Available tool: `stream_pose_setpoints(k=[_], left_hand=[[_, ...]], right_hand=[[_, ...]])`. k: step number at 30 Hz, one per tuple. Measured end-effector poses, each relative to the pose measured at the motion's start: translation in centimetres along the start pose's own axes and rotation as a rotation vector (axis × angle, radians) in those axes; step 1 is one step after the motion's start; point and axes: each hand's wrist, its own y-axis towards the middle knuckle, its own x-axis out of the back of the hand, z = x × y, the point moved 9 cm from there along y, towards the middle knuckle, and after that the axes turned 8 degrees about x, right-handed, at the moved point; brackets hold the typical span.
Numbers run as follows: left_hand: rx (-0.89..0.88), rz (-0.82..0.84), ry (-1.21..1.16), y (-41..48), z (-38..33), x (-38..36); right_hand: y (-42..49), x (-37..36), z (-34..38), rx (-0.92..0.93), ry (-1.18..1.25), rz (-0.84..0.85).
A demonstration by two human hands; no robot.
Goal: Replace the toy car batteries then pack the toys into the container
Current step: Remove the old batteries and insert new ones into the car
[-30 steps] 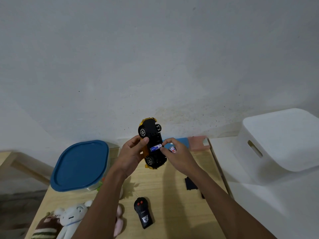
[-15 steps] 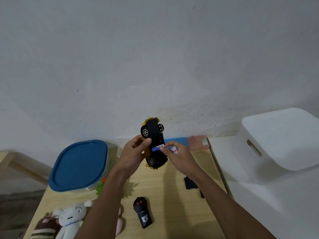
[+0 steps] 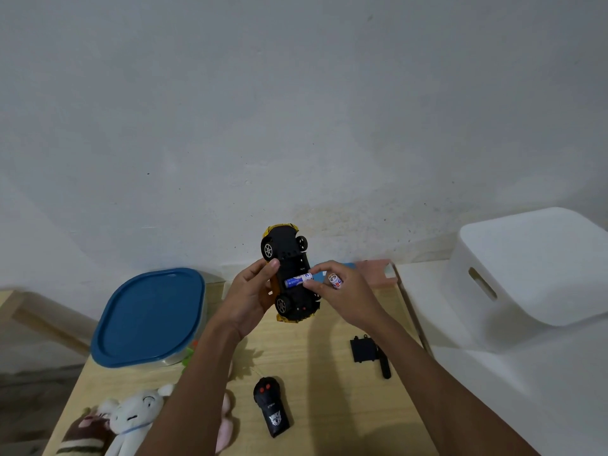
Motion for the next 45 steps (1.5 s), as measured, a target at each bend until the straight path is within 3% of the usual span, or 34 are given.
stream_pose_setpoints(k=[12, 15, 19, 23, 29, 38, 45], left_hand=[[0.033, 0.023, 0.057, 0.1, 0.3, 0.2], [0.050, 0.009, 0.070, 0.2, 0.9, 0.5], [0.120, -0.063, 0.022, 0.4, 2.3, 1.6], [0.189, -0.092, 0.038, 0.3, 4.3, 1.6], [0.296, -0.166, 0.092, 1.0, 8.3, 2.6], [0.412, -0.274, 0.214, 1.6, 13.4, 4.4], [0.491, -0.256, 0.299, 2.1, 17.1, 3.8]], right_hand=[[0.2, -0.9, 2.3, 0.046, 0.208, -0.126], [0.1, -0.9, 1.2, -0.136, 0.366, -0.207], [-0.7, -2.4, -1.8, -0.403, 0.827, -0.179], [-2.2, -3.2, -3.8, -0.511, 1.008, -0.143], [-4.6, -2.5, -6.1, -0.508, 1.054, -0.242], [-7.4, 0.0, -9.4, -0.632, 0.688, -0.284], [-8.0, 1.4, -9.8, -0.620, 0.635, -0.356]])
